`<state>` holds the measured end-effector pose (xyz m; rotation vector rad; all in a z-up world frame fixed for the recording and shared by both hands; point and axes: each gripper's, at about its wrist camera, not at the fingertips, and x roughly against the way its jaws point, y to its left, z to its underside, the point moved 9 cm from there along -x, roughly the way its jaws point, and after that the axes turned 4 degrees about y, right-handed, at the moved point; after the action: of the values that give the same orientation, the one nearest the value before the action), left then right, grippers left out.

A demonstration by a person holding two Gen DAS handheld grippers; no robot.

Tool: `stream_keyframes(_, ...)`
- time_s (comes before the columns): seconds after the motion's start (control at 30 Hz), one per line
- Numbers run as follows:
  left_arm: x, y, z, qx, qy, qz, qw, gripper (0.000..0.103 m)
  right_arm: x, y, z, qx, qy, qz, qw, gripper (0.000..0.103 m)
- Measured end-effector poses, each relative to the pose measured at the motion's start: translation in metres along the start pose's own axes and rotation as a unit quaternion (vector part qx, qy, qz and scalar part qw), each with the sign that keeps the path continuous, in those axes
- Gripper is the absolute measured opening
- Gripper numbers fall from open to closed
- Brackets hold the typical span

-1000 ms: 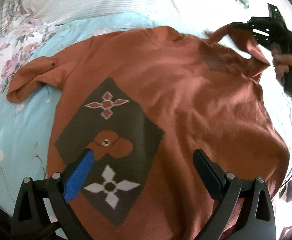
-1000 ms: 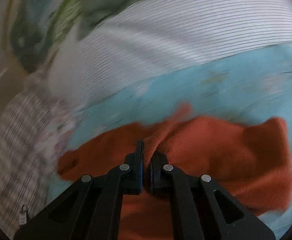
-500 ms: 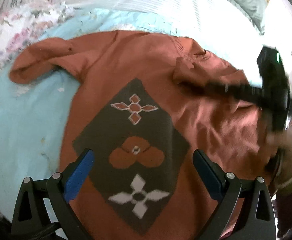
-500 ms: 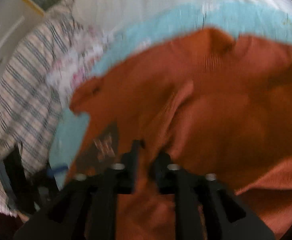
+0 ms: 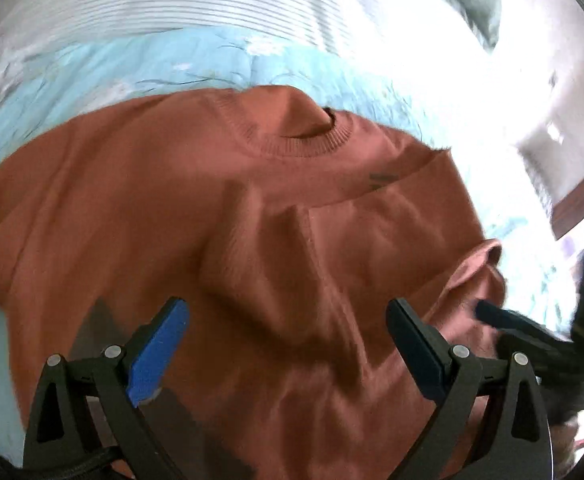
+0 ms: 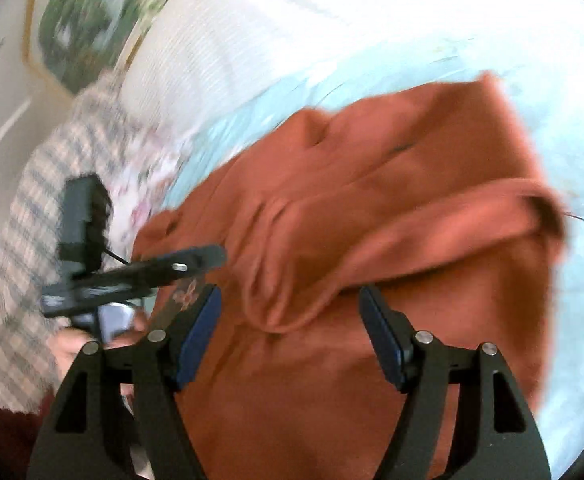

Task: Fold small clothes
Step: 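Fold the held sleeve across the sweater body with the right gripper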

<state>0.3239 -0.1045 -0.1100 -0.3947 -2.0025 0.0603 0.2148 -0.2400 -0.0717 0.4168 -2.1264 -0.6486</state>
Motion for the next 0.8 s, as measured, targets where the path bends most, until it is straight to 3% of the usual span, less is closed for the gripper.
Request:
stream_keyframes(0.13,-0.022,0.018,0.003,-0.021,0.006,-0.121,0.9924,0.080,0.036,-0.025,-0.009,-0.035,-0.042,0.016,0.998,0.072)
stream_keyframes(0.23,-0.008,0.049,0.019,-0.007,-0.006,-0.151,0.9885,0.081,0.056,-0.032,-0.013,-0.039,-0.065,0.016,0.997,0.072)
stream_keyframes(0.3,0.003,0.070,0.030,0.016,-0.012,-0.149,0.9886,0.085,0.064,-0.033,-0.016,-0.042,-0.079,0.021,0.996,0.072)
stream_keyframes(0.4,0.011,0.095,0.039,0.066,-0.022,-0.107,0.9918,0.085,0.065,-0.032,-0.019,-0.045,-0.085,0.017,0.995,0.072)
stream_keyframes(0.53,0.006,0.101,0.031,0.122,-0.025,0.003,0.9922,0.085,0.064,-0.031,-0.018,-0.046,-0.084,0.014,0.995,0.072)
stream_keyframes(0.6,0.004,0.098,0.026,0.137,-0.027,0.053,0.9887,0.085,0.065,-0.029,-0.017,-0.043,-0.085,0.016,0.995,0.072)
stream_keyframes(0.73,0.009,0.097,0.023,0.183,-0.039,0.143,0.9719,0.084,0.072,-0.035,-0.018,-0.051,-0.092,0.020,0.994,0.072)
stream_keyframes(0.77,0.008,0.092,0.024,0.183,-0.038,0.143,0.9719,0.081,0.074,-0.036,-0.020,-0.052,-0.095,0.020,0.994,0.072)
stream_keyframes(0.8,0.003,0.092,0.023,0.170,-0.034,0.127,0.9766,0.061,0.075,-0.038,-0.021,-0.055,-0.099,0.022,0.993,0.072)
